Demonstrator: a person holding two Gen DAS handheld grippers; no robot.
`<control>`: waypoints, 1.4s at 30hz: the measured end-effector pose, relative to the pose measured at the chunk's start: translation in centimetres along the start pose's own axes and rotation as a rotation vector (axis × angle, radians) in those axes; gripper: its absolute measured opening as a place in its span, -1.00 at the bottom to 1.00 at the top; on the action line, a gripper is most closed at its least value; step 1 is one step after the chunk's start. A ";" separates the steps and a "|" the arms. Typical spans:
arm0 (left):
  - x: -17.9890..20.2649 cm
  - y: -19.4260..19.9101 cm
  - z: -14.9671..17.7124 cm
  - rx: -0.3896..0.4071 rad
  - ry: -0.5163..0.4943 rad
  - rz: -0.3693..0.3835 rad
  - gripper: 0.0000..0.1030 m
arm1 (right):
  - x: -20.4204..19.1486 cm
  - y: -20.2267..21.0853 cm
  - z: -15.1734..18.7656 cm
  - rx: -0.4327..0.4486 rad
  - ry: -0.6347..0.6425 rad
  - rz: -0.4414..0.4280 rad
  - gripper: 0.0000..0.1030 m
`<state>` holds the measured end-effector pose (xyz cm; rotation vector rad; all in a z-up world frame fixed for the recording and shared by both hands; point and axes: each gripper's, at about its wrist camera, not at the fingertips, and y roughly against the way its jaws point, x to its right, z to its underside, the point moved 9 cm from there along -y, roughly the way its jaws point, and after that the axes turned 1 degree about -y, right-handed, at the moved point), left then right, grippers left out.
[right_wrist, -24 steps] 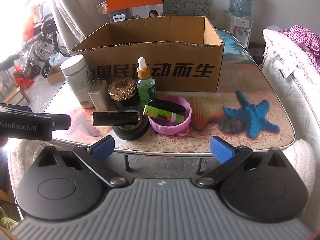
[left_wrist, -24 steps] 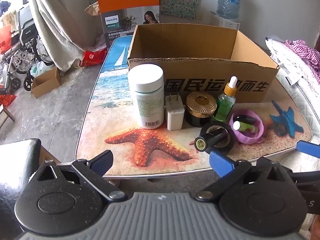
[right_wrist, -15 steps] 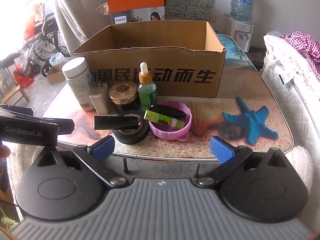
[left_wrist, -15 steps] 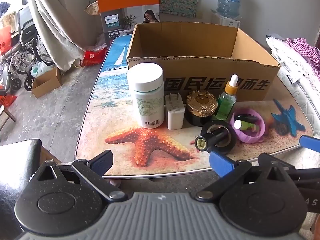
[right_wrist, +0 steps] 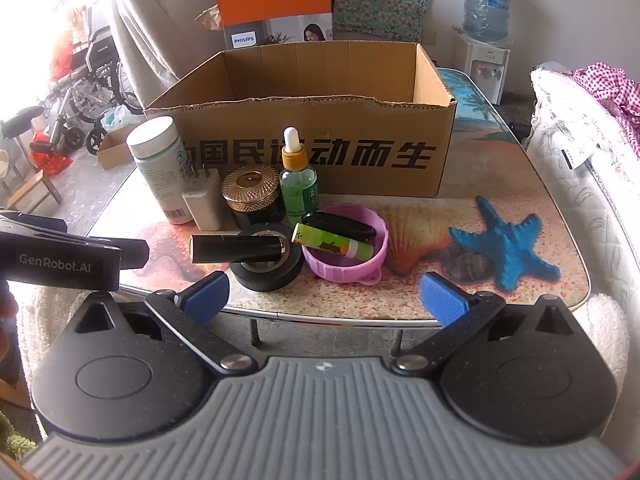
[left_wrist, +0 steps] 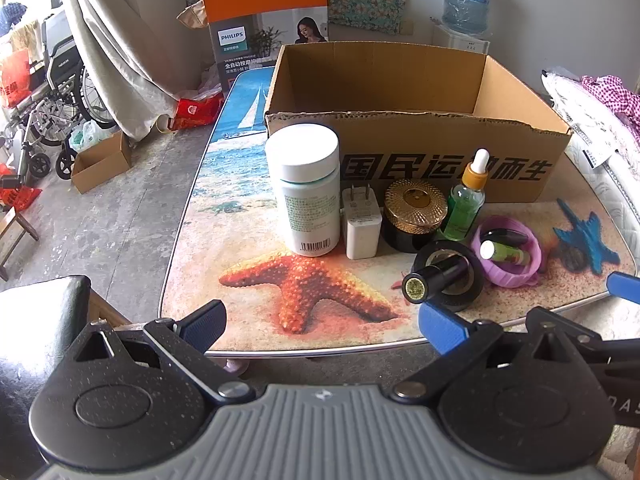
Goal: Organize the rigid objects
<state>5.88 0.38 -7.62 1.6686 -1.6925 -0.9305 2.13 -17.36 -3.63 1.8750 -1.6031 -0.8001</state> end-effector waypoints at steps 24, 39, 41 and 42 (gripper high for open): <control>-0.3 -0.1 0.1 0.004 0.001 -0.005 1.00 | -0.3 -0.2 0.0 -0.001 0.001 -0.006 0.98; -0.3 0.0 0.1 0.003 0.001 -0.006 1.00 | -0.4 -0.2 -0.1 -0.001 -0.002 -0.010 0.98; -0.3 -0.1 0.1 0.003 0.001 -0.006 1.00 | -0.3 -0.2 -0.1 -0.003 -0.002 -0.011 0.98; -0.3 -0.1 0.1 0.003 0.001 -0.006 1.00 | -0.3 -0.2 -0.1 -0.003 -0.003 -0.011 0.98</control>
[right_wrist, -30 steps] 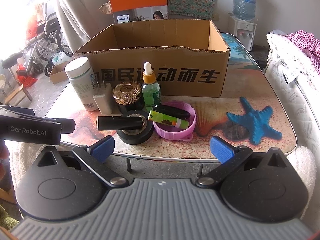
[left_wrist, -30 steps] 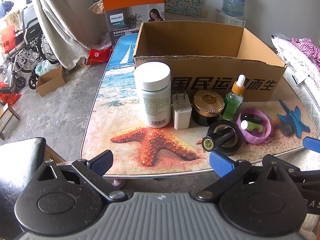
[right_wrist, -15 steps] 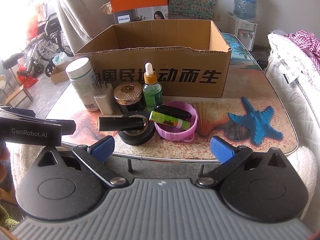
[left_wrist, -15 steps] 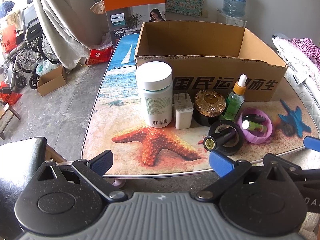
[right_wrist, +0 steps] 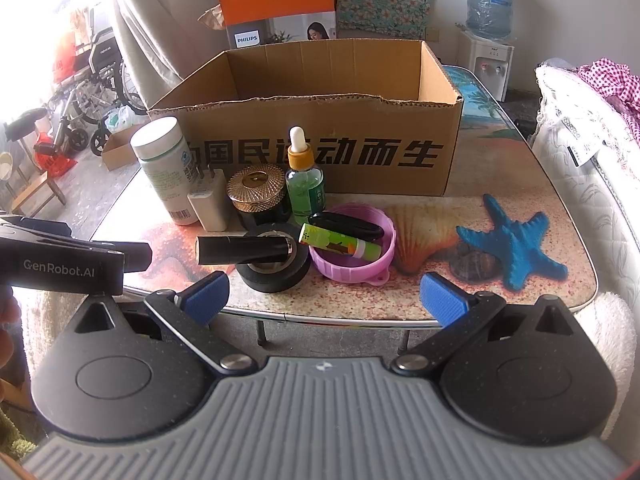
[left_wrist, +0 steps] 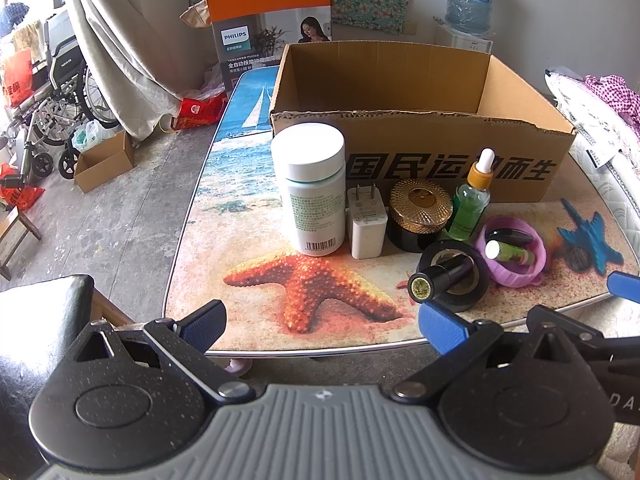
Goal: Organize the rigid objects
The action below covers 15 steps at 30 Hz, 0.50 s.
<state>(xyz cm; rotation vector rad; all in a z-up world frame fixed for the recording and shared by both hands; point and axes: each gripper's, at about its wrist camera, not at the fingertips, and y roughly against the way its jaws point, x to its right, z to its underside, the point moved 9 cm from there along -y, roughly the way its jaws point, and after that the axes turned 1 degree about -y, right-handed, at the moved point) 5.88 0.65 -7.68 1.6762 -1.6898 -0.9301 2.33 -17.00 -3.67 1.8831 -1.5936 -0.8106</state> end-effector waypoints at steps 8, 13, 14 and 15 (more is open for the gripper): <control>-0.1 0.0 0.1 -0.001 0.000 -0.001 0.99 | 0.0 -0.1 0.0 0.001 -0.007 -0.002 0.98; -0.2 -0.2 0.1 -0.005 -0.004 -0.003 1.00 | 0.3 -0.2 -0.2 0.002 -0.015 -0.003 0.98; -0.2 -0.2 0.1 -0.006 -0.005 -0.003 1.00 | 0.3 -0.3 -0.2 0.003 -0.017 -0.003 0.98; -0.1 -0.3 0.0 -0.007 -0.007 -0.004 1.00 | 0.3 -0.3 -0.2 0.003 -0.019 -0.003 0.98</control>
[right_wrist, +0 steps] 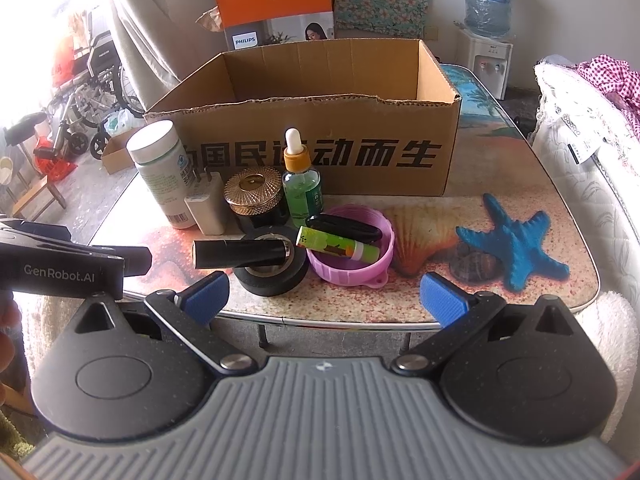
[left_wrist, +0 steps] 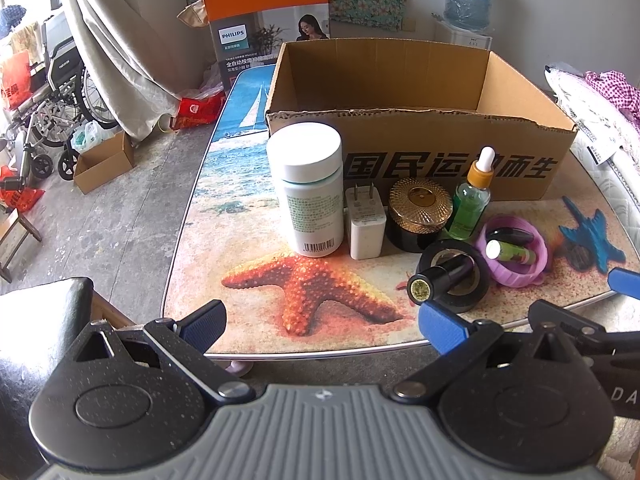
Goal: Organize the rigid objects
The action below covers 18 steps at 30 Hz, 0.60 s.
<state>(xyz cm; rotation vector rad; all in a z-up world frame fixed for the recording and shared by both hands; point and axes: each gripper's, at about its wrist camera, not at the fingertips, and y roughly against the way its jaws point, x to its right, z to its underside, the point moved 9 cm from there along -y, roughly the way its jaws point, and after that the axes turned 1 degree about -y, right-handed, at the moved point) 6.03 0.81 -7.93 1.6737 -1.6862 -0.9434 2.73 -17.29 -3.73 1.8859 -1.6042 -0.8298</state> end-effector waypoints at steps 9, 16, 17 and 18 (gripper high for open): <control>0.8 -0.4 -0.4 -0.004 -0.021 0.016 1.00 | 0.5 -0.7 -0.1 -0.006 -0.016 -0.001 0.98; 2.3 -0.3 -1.3 0.048 -0.061 0.091 0.99 | 2.7 -1.2 -0.9 0.033 -0.075 -0.002 0.98; 2.5 -0.3 -1.4 0.055 -0.065 0.112 0.99 | 3.3 -1.1 -1.2 0.047 -0.095 -0.006 0.98; 2.8 -0.4 -1.6 0.059 -0.070 0.134 0.99 | 3.9 -1.0 -1.6 0.062 -0.121 -0.016 0.98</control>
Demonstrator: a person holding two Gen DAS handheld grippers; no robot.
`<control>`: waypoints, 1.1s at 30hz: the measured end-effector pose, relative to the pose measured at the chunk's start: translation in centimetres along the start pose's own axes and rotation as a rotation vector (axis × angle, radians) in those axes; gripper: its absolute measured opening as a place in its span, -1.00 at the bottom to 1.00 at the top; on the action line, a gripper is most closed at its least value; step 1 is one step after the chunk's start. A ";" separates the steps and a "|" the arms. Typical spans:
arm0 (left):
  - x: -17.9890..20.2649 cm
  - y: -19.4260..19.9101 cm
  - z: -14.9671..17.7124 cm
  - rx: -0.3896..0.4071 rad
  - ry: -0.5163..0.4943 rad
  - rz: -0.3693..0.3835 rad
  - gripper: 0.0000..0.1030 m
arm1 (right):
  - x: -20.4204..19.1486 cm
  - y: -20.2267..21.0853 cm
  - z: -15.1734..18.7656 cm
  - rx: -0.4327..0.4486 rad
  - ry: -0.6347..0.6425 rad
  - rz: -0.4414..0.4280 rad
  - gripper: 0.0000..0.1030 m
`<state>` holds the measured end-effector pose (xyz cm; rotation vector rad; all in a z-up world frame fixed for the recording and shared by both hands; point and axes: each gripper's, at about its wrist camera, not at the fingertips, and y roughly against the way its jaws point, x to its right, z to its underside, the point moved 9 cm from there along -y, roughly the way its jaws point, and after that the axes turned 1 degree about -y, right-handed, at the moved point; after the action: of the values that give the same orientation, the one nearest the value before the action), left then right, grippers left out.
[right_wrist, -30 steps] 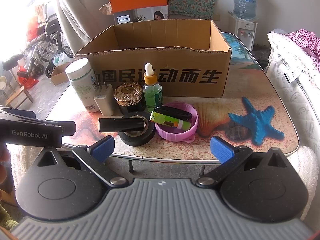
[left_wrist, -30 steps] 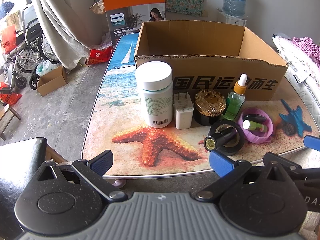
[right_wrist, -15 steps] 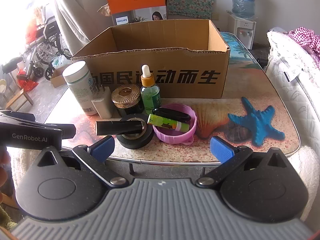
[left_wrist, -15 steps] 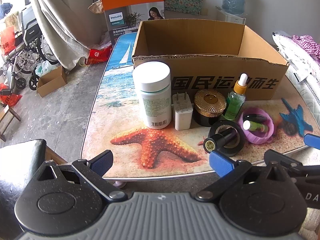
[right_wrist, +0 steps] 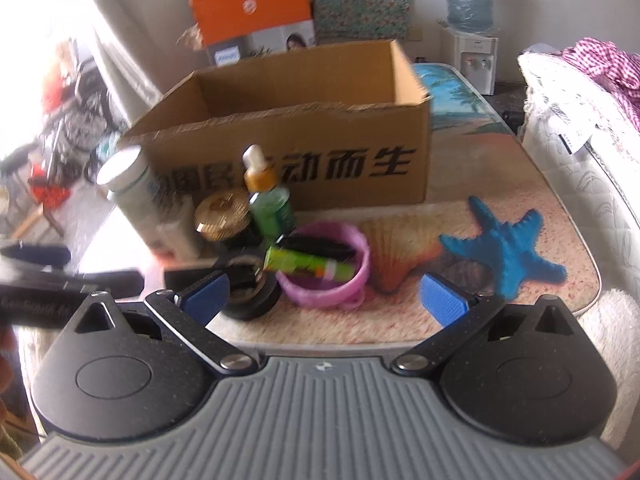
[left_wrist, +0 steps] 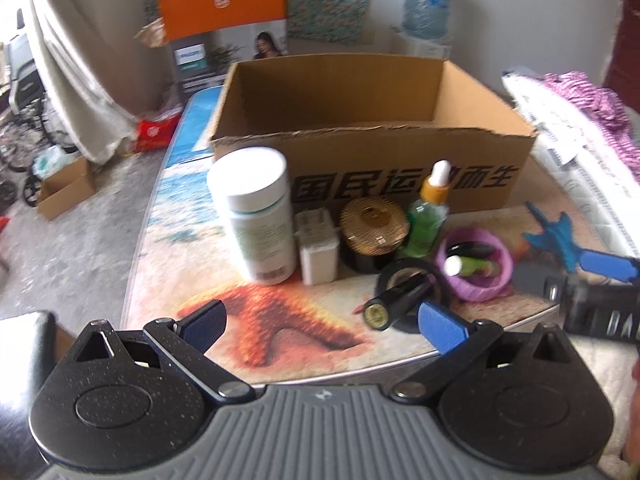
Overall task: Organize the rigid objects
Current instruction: 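Grasp the black cylinder lying on the tape roll with the right tool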
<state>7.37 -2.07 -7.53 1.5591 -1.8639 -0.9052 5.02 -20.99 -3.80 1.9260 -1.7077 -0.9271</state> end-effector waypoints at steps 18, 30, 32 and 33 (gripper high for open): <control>3.7 -3.8 -0.5 -0.062 -0.082 0.240 -0.13 | -1.9 -5.7 1.1 -0.292 -0.541 -0.508 0.13; 4.5 -4.8 0.4 -0.159 -0.113 0.282 -0.50 | -2.9 -8.8 3.2 -0.403 -0.647 -0.520 -0.26; 4.7 -5.1 0.4 -0.174 -0.121 0.285 -0.50 | -2.8 -8.9 3.3 -0.410 -0.661 -0.526 -0.31; 4.9 -5.3 0.5 -0.184 -0.125 0.284 -0.50 | -2.8 -8.9 3.4 -0.412 -0.664 -0.527 -0.34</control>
<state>9.40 -7.34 -12.04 1.1181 -1.9631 -1.0277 8.91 -16.28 -11.68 1.9138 -1.1311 -2.1148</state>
